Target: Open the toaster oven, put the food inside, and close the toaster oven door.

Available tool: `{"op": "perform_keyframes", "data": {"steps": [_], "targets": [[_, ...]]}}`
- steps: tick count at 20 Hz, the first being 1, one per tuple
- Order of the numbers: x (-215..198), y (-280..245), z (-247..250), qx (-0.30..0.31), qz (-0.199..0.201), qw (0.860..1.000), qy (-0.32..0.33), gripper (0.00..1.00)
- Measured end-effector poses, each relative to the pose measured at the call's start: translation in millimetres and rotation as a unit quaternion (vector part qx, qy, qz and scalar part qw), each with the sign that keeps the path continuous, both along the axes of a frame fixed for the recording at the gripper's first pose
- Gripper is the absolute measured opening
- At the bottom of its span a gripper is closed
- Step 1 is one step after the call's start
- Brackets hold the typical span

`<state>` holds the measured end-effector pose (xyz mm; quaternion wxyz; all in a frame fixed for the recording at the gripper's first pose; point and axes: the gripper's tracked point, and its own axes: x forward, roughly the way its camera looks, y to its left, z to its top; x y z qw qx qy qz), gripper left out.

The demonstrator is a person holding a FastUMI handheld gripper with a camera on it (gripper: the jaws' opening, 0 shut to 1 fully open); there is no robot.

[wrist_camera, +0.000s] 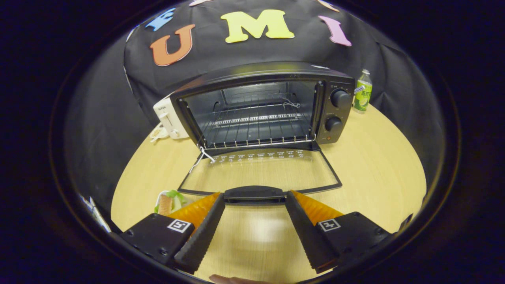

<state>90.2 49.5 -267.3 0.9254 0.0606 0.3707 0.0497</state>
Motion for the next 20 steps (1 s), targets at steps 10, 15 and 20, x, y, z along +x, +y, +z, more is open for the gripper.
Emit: {"op": "perform_keyframes", "data": {"steps": [10, 15, 20], "targets": [[-37, 40, 23, 0.106, 0.048, 0.991, 0.059, 1.00], [-56, 68, 20, 0.179, 0.104, 0.970, 0.126, 0.96], [-70, 90, 13, 0.219, 0.155, 0.945, 0.185, 0.84]]}}
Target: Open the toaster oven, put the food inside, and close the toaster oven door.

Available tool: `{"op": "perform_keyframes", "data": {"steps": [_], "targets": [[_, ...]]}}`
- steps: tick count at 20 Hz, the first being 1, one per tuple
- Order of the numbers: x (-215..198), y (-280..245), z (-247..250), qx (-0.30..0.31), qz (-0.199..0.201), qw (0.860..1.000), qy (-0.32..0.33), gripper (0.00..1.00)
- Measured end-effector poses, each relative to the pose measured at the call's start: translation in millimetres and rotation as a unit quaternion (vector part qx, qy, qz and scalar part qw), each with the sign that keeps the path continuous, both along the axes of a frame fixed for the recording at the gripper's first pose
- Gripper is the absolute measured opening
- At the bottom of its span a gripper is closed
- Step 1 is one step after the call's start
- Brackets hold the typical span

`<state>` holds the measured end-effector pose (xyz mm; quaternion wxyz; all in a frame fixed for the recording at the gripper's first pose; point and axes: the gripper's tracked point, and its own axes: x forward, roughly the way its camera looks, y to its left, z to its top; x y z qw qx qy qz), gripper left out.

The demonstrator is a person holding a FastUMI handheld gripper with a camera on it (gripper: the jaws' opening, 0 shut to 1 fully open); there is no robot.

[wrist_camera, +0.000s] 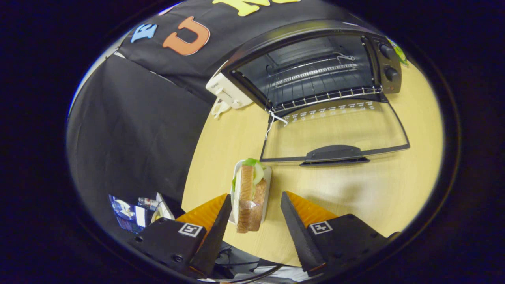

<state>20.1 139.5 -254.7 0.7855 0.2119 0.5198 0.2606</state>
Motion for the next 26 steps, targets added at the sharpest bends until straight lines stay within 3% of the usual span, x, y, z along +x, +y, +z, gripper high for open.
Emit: {"op": "perform_keyframes", "data": {"steps": [5, 12, 17, 20, 26], "targets": [[-1, 12, -4, 0.022, 0.041, 0.999, 0.029, 0.74], [-3, 21, -11, 0.048, 0.064, 0.994, 0.071, 0.66], [0, 22, -17, 0.049, 0.053, 0.994, 0.081, 0.63], [0, 22, -17, 0.053, 0.051, 0.994, 0.083, 0.48], [-2, 22, -14, 0.049, 0.048, 0.995, 0.068, 0.39]]}}
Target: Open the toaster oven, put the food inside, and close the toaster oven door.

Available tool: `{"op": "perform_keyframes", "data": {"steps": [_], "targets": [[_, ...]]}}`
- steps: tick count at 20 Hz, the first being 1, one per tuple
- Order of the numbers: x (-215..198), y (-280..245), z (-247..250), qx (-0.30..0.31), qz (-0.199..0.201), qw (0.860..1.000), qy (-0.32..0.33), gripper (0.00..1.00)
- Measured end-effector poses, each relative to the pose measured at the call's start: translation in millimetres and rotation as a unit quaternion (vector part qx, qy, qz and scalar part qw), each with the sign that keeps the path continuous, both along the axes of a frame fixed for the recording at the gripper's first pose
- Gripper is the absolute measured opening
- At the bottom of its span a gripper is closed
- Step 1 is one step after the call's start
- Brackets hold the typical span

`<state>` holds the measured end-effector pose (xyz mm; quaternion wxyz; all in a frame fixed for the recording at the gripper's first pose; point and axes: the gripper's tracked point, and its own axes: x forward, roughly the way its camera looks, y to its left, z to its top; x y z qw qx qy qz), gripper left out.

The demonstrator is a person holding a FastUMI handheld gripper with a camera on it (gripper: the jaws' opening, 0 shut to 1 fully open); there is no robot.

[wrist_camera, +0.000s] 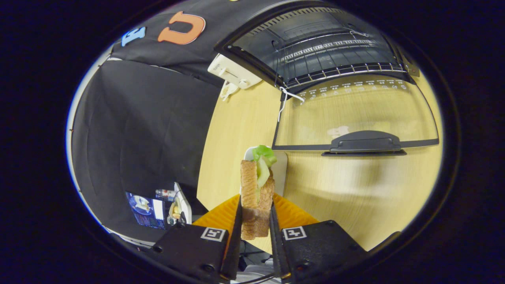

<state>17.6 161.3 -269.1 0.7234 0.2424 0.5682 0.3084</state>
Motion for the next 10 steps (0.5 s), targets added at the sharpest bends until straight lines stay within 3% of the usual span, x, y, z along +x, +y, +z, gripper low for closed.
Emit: {"op": "perform_keyframes", "data": {"steps": [7, 10], "targets": [[1, -3, 36, 0.053, -0.005, 0.998, -0.029, 0.39], [19, -8, 55, 0.082, -0.035, 0.993, -0.080, 0.38]]}}
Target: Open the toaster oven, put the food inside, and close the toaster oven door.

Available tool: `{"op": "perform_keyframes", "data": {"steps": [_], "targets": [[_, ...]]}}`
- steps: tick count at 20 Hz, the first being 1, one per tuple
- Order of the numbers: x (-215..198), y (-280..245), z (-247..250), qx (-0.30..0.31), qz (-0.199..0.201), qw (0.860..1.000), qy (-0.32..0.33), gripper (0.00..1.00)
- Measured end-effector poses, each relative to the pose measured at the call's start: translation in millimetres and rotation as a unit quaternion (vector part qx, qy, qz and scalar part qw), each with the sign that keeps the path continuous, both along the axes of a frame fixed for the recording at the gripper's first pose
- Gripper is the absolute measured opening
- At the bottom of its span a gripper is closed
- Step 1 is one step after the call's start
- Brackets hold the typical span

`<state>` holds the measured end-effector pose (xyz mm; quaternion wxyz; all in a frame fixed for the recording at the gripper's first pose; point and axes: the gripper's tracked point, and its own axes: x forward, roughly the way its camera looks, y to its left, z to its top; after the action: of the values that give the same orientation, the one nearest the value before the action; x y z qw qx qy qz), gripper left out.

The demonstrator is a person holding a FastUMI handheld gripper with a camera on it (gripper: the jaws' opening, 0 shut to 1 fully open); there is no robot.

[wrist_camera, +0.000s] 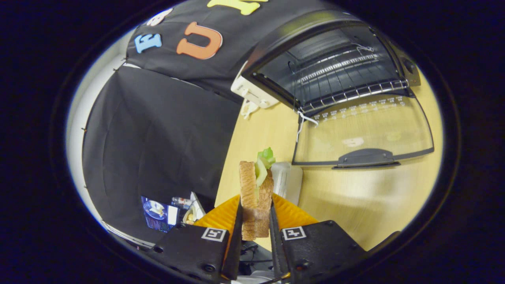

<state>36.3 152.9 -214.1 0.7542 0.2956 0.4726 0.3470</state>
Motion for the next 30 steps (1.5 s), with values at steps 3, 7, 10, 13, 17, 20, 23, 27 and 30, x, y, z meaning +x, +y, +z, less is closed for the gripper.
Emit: {"op": "perform_keyframes", "data": {"steps": [3, 7, 10, 13, 17, 20, 23, 27, 30], "targets": [[11, -4, 16, 0.042, -0.029, 0.999, -0.016, 0.38], [37, -10, 31, 0.133, -0.093, 0.987, 0.008, 0.38], [69, -30, 41, 0.174, -0.174, 0.969, -0.029, 0.38], [93, -60, 55, 0.207, -0.259, 0.942, -0.059, 0.38], [107, -76, 50, 0.227, -0.307, 0.923, -0.047, 0.38], [118, -79, 38, 0.222, -0.325, 0.918, -0.047, 0.38], [130, -84, 30, 0.234, -0.347, 0.908, -0.026, 0.38], [155, -97, 10, 0.236, -0.397, 0.887, -0.007, 0.38], [187, -113, -6, 0.238, -0.460, 0.856, -0.011, 0.38]]}}
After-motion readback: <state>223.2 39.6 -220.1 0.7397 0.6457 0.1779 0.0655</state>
